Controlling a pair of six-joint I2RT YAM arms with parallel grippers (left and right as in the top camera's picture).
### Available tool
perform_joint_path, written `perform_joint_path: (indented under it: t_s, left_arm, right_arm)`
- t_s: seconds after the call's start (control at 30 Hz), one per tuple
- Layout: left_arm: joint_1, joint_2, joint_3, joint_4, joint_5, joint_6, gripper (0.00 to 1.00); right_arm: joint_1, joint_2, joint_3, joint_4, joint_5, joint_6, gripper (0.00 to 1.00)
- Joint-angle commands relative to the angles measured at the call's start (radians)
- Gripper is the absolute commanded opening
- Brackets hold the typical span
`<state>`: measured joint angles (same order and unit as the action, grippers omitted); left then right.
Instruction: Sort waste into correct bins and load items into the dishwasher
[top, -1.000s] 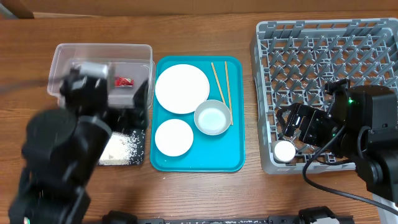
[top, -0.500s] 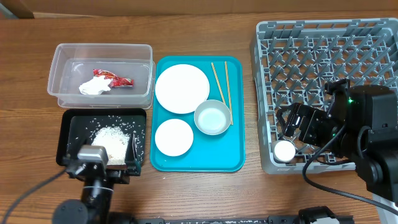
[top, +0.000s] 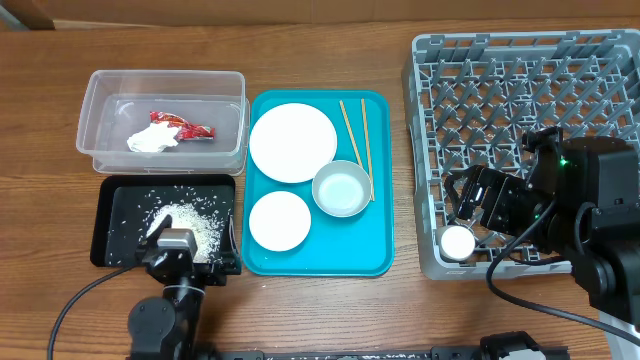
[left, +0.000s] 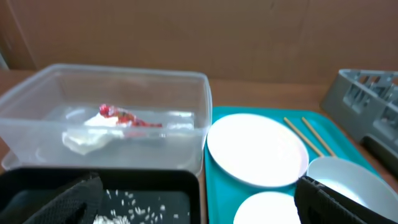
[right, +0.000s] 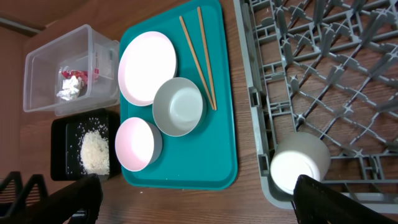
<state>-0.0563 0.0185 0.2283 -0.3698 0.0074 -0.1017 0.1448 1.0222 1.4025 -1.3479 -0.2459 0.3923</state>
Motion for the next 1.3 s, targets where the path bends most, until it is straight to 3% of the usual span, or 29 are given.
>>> perform_joint_path:
  t_s: [0.0,0.77,1.1,1.2,1.27]
  left_arm:
    - [0.011,-0.015,-0.064,0.005,-0.006,-0.018,1.0]
    - [0.011,-0.014,-0.123,0.02,-0.015,-0.018,1.0]
    - [0.011,-0.014,-0.123,0.02,-0.015,-0.018,1.0]
    - [0.011,-0.014,-0.123,0.02,-0.015,-0.018,1.0]
    - [0.011,-0.014,-0.123,0.02,-0.015,-0.018,1.0]
  right_arm:
    - [-0.002,-0.004,0.012,0.003,0.009,-0.003,1.0]
    - [-0.002,-0.004,0.012,0.003,0.009,-0.003,1.0]
    - [0.001,0.007,0.011,0.09,-0.08,0.118,1.0]
    - [0.053,0.047,0.0,0.061,-0.106,0.117,1.0]
    - [0.185,0.11,-0.05,0.063,-0.034,0.117,1.0]
